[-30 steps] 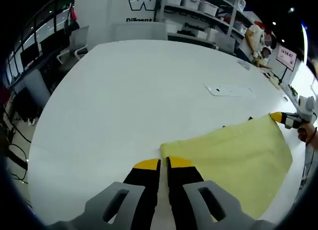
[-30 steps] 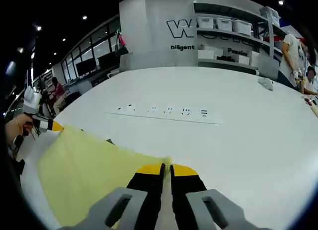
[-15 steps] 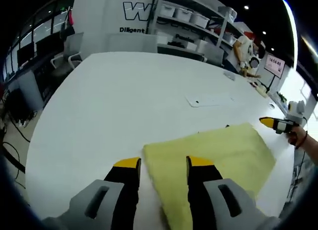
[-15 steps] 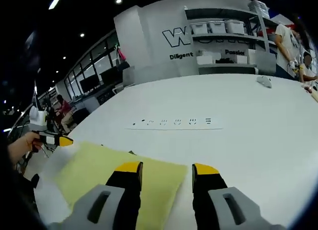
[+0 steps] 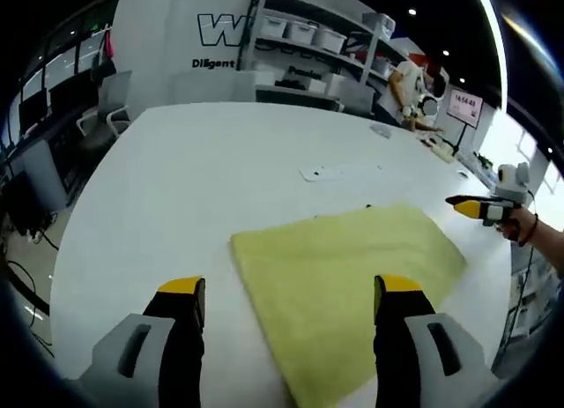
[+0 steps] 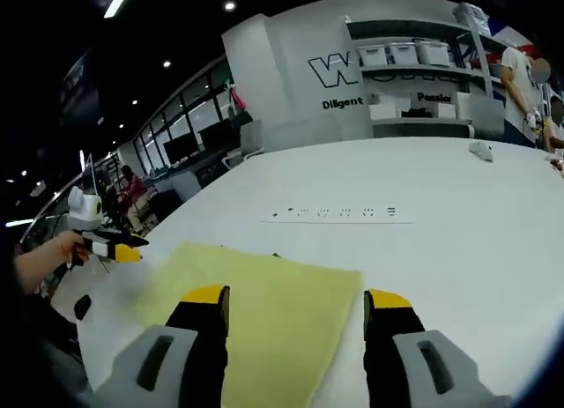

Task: Fold the garment on the visible template until the final outline fits inside the template.

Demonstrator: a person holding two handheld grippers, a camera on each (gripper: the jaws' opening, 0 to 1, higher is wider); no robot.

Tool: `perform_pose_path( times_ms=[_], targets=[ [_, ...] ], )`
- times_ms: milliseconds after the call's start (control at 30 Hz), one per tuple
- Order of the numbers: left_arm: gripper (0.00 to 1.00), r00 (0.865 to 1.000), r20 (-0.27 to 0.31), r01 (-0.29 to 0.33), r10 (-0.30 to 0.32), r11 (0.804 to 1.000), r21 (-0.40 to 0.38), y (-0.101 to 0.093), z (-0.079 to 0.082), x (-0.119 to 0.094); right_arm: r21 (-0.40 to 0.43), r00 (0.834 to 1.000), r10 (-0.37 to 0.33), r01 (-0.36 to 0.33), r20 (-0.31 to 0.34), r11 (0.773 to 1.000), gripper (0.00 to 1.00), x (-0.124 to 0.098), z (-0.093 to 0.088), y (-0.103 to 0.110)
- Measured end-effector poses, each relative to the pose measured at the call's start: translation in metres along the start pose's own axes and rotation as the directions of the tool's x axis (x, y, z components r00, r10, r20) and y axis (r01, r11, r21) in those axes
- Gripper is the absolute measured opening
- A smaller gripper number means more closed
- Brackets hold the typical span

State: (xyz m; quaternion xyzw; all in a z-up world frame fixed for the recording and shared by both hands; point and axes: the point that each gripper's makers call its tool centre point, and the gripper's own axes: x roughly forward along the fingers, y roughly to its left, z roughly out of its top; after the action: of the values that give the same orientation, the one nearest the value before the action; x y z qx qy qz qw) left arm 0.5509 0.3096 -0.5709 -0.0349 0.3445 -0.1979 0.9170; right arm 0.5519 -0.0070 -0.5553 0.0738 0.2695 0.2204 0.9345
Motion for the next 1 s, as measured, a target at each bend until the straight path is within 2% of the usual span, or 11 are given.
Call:
perform_pose_path(
  times_ms=[67, 133, 300, 367, 467, 533, 700, 733, 800, 867, 1000],
  targets=[
    [0.78, 1.0, -0.009, 0.006, -0.006, 1.0, -0.001, -0.005, -0.006, -0.006, -0.028, 0.999, 0.025, -0.026, -0.032, 0.999, 0.61, -0.006, -0.011, 0.007],
    [0.79, 1.0, -0.01, -0.002, 0.002, 1.0, 0.005, -0.006, -0.012, -0.011, -0.024, 0.998, 0.046, -0.047, -0.043, 0.999, 0.59, -0.011, -0.018, 0.014],
    [0.82, 0.999, -0.033, 0.023, -0.022, 0.999, 0.028, -0.015, -0.027, -0.019, -0.033, 0.997, 0.059, -0.061, -0.058, 0.998, 0.58, -0.018, -0.029, 0.019],
    [0.82, 0.999, -0.026, 0.028, -0.027, 0.999, 0.047, -0.017, -0.031, -0.023, -0.04, 0.996, 0.058, -0.061, -0.069, 0.997, 0.56, -0.022, -0.035, 0.019],
    [0.8, 1.0, 0.016, 0.018, -0.019, 0.999, 0.043, -0.016, -0.032, -0.028, -0.055, 0.995, 0.064, -0.068, -0.079, 0.996, 0.53, -0.029, -0.043, 0.022],
    [0.8, 1.0, 0.018, 0.017, -0.018, 0.999, 0.042, -0.017, -0.037, -0.031, -0.065, 0.994, 0.061, -0.066, -0.087, 0.996, 0.53, -0.031, -0.048, 0.02],
    [0.73, 1.0, -0.008, 0.01, -0.01, 0.998, 0.065, -0.018, -0.055, -0.038, -0.078, 0.995, 0.05, -0.057, -0.088, 0.995, 0.47, -0.041, -0.059, 0.017],
    [0.72, 1.0, -0.009, 0.007, -0.006, 0.998, 0.056, -0.017, -0.057, -0.039, -0.078, 0.995, 0.047, -0.054, -0.092, 0.995, 0.46, -0.042, -0.061, 0.016],
    [0.66, 0.999, -0.02, 0.03, -0.031, 0.999, -0.028, -0.021, -0.067, -0.041, -0.092, 0.993, 0.041, -0.051, -0.111, 0.994, 0.45, -0.046, -0.072, 0.017],
    [0.61, 1.0, -0.002, 0.026, -0.026, 1.0, -0.014, -0.02, -0.068, -0.042, -0.102, 0.991, 0.037, -0.051, -0.128, 0.994, 0.42, -0.048, -0.08, 0.016],
    [0.58, 0.999, -0.019, 0.032, -0.032, 0.999, -0.014, -0.023, -0.075, -0.043, -0.106, 0.989, 0.03, -0.046, -0.148, 0.993, 0.34, -0.055, -0.095, 0.015]
  ],
)
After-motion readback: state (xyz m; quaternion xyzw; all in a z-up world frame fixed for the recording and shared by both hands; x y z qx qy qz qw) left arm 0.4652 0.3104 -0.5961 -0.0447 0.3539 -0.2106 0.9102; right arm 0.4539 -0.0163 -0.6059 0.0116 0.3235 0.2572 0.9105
